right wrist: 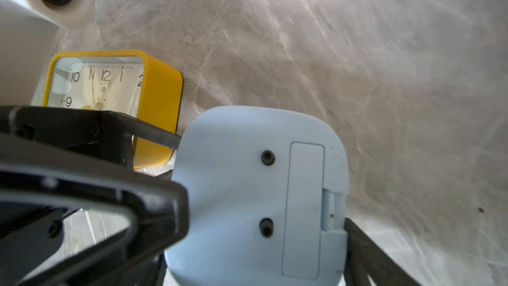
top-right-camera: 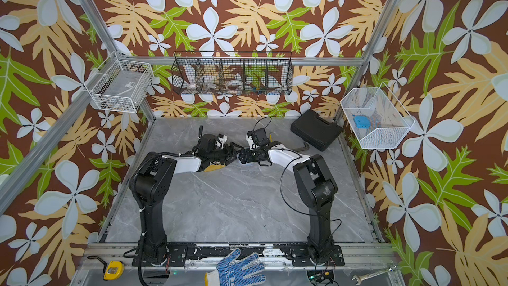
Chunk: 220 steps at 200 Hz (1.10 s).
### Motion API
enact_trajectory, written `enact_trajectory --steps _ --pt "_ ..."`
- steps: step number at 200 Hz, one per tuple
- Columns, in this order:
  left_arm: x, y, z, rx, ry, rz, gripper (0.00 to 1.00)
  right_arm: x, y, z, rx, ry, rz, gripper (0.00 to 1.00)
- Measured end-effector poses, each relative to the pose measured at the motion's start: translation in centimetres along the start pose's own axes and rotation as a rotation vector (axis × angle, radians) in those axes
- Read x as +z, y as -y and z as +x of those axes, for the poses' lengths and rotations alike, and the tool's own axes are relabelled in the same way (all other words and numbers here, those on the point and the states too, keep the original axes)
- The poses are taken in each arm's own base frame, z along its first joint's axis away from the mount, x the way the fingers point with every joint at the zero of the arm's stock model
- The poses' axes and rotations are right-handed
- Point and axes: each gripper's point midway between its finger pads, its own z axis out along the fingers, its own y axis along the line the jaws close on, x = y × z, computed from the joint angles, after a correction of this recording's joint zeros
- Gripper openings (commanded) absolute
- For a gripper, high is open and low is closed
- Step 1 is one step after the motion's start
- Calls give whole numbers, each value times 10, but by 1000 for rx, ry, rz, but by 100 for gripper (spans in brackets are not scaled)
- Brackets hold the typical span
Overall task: Insert the battery into the alarm
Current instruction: Adjust the alarm at the center of the board.
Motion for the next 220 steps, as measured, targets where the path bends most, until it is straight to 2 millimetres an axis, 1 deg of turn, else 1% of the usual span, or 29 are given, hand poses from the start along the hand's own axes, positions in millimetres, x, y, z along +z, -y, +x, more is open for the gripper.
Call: enact_trajectory --steps 33,64,109,125,144,159,171,185,204,220 --pt "1 -4 1 -22 -6 -6 69 2 -4 1 0 -17 -29 86" --pt "2 -7 3 -43 -13 -17 60 1 -6 2 8 -30 -56 85" --pt "1 -10 6 -63 -20 -26 44 0 -6 2 17 -37 -81 86" --pt "1 -9 6 -62 -20 -22 41 -1 -7 2 25 -43 -89 90" --pt "1 -8 6 -72 -18 -16 40 -1 -7 3 21 -45 -92 100" --pt "-1 -7 7 -89 -16 -14 39 -2 -8 4 -3 -41 -99 99" --pt "-4 -4 8 -100 -16 -9 38 -7 -9 5 -10 -26 -101 99" --pt "-7 5 7 -97 -10 3 37 -18 -9 3 -33 12 -100 99" --pt "-11 16 4 -97 7 16 36 -35 -12 -6 -82 81 -106 99" --pt "-13 17 2 -103 22 9 36 -45 -15 -11 -129 122 -113 99"
